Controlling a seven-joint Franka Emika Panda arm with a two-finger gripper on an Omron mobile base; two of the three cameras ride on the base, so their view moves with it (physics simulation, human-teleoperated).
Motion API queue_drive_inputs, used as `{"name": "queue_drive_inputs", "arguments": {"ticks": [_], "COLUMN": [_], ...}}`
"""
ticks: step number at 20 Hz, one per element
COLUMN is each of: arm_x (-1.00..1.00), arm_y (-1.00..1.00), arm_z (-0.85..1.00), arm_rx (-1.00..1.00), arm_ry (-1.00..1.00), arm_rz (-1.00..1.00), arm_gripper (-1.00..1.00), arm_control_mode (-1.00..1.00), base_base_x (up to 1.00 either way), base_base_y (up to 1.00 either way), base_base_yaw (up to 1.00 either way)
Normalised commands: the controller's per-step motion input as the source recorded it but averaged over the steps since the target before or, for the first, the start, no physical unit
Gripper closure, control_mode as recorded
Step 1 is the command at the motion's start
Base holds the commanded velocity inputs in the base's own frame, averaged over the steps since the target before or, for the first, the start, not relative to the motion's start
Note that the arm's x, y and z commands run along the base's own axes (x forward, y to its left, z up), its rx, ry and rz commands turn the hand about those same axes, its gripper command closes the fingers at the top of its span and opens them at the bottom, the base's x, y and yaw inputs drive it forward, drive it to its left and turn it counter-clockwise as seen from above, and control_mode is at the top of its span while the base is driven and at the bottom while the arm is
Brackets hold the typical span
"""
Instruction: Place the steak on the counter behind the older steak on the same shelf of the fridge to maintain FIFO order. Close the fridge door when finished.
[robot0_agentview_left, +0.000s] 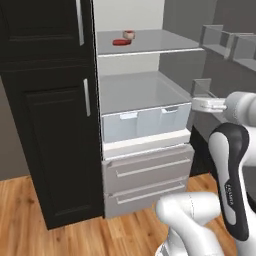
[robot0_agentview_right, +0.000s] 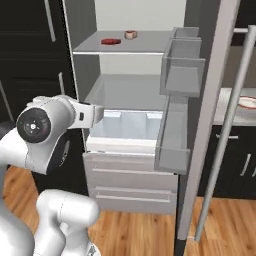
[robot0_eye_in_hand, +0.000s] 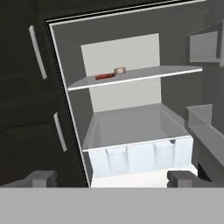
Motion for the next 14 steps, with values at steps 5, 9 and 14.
{"name": "queue_drive_inputs", "arguments": {"ticks": [5,9,14], "arm_x": [0.00,0.00,0.00], "arm_y": [0.00,0.00,0.00], "arm_z": [0.00,0.00,0.00], "arm_rx": [0.00,0.00,0.00], "arm_ry": [0.00,0.00,0.00], "arm_rz": [0.00,0.00,0.00], "arm_gripper": [-1.00,-1.00,-1.00], "arm_control_mode": [1.00,1.00,1.00], "base_base_x": [-1.00,-1.00,-0.91], "base_base_y": [-0.31,-0.72,-0.89], "base_base_yaw": [-0.19,-0.32,-0.45]}}
